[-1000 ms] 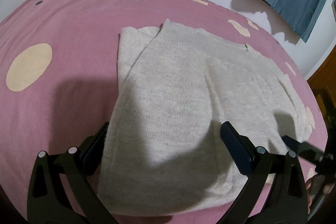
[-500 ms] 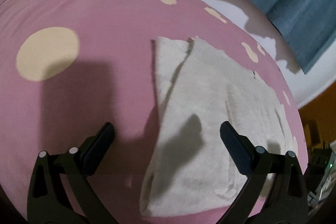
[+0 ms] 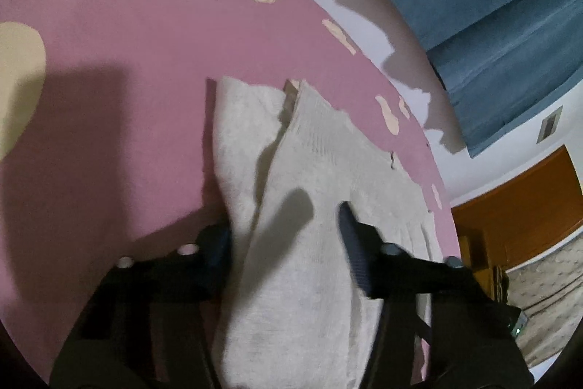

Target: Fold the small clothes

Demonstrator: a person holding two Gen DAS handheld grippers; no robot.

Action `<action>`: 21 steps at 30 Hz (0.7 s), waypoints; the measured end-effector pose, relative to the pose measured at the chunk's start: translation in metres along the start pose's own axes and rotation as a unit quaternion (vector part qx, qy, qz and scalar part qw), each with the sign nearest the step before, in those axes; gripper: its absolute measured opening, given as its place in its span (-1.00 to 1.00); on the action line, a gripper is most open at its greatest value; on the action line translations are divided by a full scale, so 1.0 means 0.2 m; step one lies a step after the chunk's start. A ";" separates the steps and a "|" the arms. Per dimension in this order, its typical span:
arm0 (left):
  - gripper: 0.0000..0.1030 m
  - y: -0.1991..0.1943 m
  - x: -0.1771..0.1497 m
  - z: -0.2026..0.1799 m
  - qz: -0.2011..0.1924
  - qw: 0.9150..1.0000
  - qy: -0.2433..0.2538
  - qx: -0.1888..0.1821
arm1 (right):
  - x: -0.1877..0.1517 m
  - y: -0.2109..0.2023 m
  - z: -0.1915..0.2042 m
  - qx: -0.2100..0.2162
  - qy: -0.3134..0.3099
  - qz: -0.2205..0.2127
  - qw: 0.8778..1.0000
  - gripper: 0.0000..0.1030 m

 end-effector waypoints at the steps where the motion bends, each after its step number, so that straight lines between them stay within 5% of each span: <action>1: -0.15 0.00 -0.01 0.00 -0.004 1.000 0.008 0.003 | 0.00 0.00 0.00 -0.002 0.000 -0.001 1.000 0.67; 4: -0.20 0.00 -0.02 -0.04 -0.004 0.999 0.036 0.015 | -0.01 -0.01 0.01 -0.005 -0.001 -0.003 1.000 0.67; 8: -0.68 0.02 -0.02 -0.07 0.013 0.999 0.034 0.013 | 0.00 -0.02 0.01 -0.007 -0.001 -0.006 1.000 0.67; 21: -0.77 0.02 0.03 -0.75 -0.004 0.993 0.119 -0.012 | 0.06 -0.24 -0.02 0.002 0.008 -0.004 1.000 0.67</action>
Point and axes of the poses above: each gripper's, at about its wrist camera, not at the fingertips, and y roughly the way its jaws point, z to its left, x to its top, the point moved 3 cm from there along y, roughly the way its jaws point, and after that the axes turned 5 degrees about -z, right-handed, at the moved point
